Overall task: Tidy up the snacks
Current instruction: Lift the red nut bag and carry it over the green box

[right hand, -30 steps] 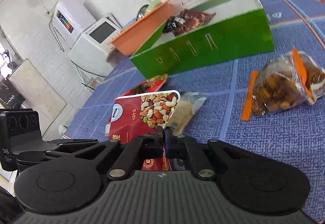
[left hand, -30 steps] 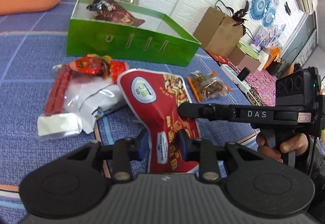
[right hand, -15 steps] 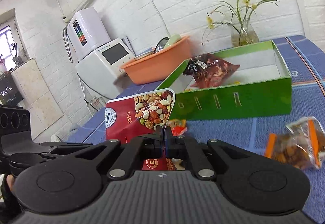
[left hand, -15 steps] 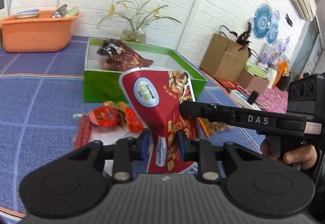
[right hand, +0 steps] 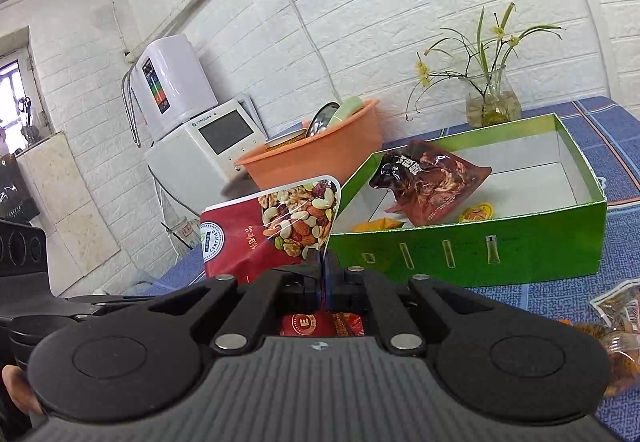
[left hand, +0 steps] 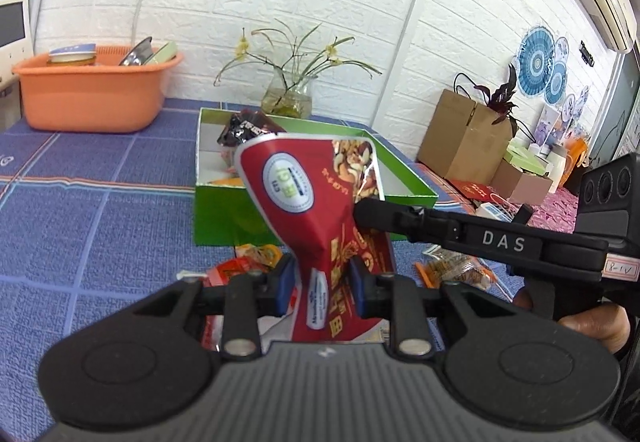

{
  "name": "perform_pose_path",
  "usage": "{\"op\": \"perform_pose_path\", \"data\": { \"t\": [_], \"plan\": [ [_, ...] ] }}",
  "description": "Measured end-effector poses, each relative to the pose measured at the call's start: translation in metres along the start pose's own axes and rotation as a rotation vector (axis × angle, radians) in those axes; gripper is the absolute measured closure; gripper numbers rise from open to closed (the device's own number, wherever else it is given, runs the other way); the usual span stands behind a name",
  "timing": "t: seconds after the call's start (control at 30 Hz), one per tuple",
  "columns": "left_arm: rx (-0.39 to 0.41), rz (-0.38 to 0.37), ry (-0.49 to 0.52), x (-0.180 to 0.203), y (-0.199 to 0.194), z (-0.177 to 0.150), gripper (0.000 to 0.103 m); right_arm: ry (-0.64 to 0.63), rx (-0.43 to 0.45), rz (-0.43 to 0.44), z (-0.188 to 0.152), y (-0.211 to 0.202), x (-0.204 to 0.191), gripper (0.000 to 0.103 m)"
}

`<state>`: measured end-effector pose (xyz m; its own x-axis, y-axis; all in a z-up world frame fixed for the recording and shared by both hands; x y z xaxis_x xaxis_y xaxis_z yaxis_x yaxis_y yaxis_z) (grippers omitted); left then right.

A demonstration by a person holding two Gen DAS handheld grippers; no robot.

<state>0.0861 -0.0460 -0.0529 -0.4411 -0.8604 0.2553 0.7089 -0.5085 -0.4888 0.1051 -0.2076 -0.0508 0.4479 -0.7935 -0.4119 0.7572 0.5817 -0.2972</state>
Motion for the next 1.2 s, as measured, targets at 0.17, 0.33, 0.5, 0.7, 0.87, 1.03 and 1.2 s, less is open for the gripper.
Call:
{"op": "perform_pose_path", "data": {
  "t": [0.17, 0.33, 0.5, 0.7, 0.87, 1.03, 1.2],
  "plan": [
    [0.007, 0.011, 0.027, 0.002, 0.005, 0.014, 0.078, -0.027, 0.022, -0.040, 0.011, 0.004, -0.003, 0.097],
    [0.014, 0.003, 0.064, 0.003, 0.014, 0.035, 0.078, -0.004, 0.040, -0.043, 0.029, 0.009, 0.005, 0.097],
    [0.044, 0.041, 0.124, 0.013, 0.024, 0.052, 0.078, -0.015, 0.060, -0.081, 0.048, 0.013, 0.012, 0.094],
    [0.067, 0.018, 0.138, 0.017, 0.041, 0.070, 0.078, -0.071, 0.071, -0.161, 0.068, 0.016, 0.017, 0.094],
    [0.087, 0.007, 0.172, 0.024, 0.050, 0.086, 0.078, -0.094, 0.127, -0.192, 0.079, 0.015, 0.024, 0.094],
    [0.104, 0.002, 0.192, 0.029, 0.070, 0.102, 0.078, -0.063, 0.195, -0.225, 0.091, 0.018, 0.039, 0.093],
    [0.115, -0.030, 0.205, 0.031, 0.095, 0.111, 0.078, -0.024, 0.248, -0.268, 0.101, 0.023, 0.059, 0.092]
  ]
}}
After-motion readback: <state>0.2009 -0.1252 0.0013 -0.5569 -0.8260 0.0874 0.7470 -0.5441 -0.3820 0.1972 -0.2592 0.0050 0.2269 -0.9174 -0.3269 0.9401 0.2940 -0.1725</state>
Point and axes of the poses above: each gripper's, at about its wrist camera, not at the fingertips, and y roughly the way its jaws point, x to its right, z to its top, the point moved 6 cm from there along y, roughly the way its jaws point, and after that the axes turned 2 degrees about -x, right-handed, at the moved point
